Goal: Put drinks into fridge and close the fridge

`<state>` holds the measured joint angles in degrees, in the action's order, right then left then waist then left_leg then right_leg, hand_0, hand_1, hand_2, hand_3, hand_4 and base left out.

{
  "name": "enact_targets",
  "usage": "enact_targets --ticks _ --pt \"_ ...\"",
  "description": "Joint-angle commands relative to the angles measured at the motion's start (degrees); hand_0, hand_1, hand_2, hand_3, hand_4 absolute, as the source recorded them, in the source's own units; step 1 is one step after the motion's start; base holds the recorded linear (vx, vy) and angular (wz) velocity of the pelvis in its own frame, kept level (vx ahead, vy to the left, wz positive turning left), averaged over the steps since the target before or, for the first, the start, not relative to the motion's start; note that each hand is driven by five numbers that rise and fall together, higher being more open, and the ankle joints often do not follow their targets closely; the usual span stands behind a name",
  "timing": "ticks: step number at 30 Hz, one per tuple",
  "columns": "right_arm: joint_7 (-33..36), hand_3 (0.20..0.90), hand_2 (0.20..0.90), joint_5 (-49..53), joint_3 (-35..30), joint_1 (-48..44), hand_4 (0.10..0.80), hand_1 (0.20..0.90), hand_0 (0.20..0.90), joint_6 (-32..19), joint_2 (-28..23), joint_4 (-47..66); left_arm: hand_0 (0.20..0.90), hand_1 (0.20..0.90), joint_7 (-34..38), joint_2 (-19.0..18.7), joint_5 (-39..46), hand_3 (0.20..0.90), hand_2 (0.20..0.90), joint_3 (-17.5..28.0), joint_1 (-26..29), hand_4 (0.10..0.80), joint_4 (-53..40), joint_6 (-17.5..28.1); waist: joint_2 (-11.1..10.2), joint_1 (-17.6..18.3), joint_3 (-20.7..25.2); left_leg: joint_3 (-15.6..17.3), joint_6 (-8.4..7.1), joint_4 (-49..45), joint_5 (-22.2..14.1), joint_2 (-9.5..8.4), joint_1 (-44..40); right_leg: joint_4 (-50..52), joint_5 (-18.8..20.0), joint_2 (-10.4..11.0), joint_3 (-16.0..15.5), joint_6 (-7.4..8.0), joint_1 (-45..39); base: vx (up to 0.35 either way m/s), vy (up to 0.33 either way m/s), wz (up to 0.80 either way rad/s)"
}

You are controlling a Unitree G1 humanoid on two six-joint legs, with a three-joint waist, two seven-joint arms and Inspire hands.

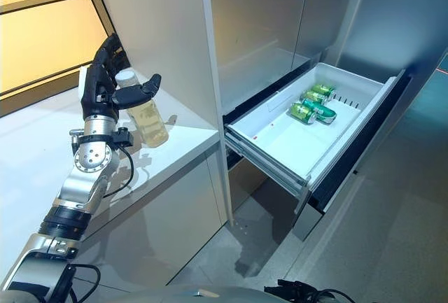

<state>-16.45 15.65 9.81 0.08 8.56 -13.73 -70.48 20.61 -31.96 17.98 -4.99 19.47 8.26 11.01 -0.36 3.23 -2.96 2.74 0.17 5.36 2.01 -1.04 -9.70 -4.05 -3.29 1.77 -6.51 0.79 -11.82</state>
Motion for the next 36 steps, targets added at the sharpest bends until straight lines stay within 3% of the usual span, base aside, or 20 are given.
enact_targets --ticks 1,26,36 --pt "-1.18 0.9 0.9 -1.33 1.84 0.37 0.8 0.9 0.9 1.15 -0.71 -1.69 0.9 0.9 0.65 -0.04 -2.64 0.9 0.9 0.86 6.79 0.8 1.29 3.05 1.81 -0.13 0.73 3.19 1.31 -1.37 -6.94 -1.2 -0.92 6.31 -3.32 -1.98 -0.1 2.54 4.43 0.0 0.0 0.0" --pt "-1.24 0.9 0.9 -2.13 1.52 1.05 0.8 0.9 0.9 1.93 -0.77 -0.44 0.9 0.9 2.31 1.46 -5.63 0.9 0.9 -0.43 4.54 0.8 6.13 1.42 1.69 0.34 0.35 3.92 1.32 -1.79 -7.16 -1.18 -1.0 6.35 -3.28 -2.07 0.23 2.7 4.36 0.0 0.0 0.0" --pt "-1.26 0.9 0.9 -2.2 1.48 1.27 0.8 0.9 0.9 1.98 -0.72 -0.26 0.9 0.9 6.03 0.94 -7.95 0.9 0.9 -0.42 4.17 0.8 7.71 0.23 1.69 0.39 0.29 4.06 1.31 -1.76 -7.16 -1.2 -1.02 6.22 -3.17 -2.08 0.27 2.75 4.32 0.0 0.0 0.0"
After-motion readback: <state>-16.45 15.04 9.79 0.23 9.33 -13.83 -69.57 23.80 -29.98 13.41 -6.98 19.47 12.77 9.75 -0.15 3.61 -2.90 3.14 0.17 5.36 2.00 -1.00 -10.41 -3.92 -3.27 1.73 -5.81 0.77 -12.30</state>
